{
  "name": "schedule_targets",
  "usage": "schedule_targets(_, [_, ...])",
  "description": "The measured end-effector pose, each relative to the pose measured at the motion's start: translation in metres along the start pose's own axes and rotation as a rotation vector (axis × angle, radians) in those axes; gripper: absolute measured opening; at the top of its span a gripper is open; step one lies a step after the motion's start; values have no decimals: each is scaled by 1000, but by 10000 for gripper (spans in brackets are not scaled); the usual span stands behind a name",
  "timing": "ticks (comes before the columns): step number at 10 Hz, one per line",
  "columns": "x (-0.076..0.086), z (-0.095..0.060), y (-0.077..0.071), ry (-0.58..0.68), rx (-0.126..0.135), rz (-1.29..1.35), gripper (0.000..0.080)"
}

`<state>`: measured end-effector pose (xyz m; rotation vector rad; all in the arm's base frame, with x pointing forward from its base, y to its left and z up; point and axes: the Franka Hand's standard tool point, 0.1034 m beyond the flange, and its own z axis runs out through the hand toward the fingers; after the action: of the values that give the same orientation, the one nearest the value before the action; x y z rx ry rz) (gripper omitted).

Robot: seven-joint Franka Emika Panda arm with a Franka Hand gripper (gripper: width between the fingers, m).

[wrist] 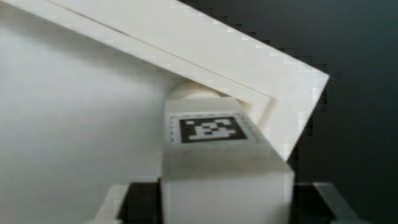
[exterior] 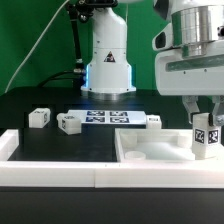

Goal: Assemble one leg

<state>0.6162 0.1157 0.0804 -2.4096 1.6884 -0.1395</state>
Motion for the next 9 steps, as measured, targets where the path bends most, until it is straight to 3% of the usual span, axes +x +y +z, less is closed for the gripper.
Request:
schedule_targets(1, [0,0,0,0,1,-34,300])
schedule_targets(2, [-1,0,0,0,0,-81,479])
schedule_targets(3, [-2,0,1,-9,-14,-138,479])
schedule_targets(4, [-4,-1,0,-22,-32,-221,611])
schedule_targets(9, [-9,-1,-6,-29,-83,-844,649])
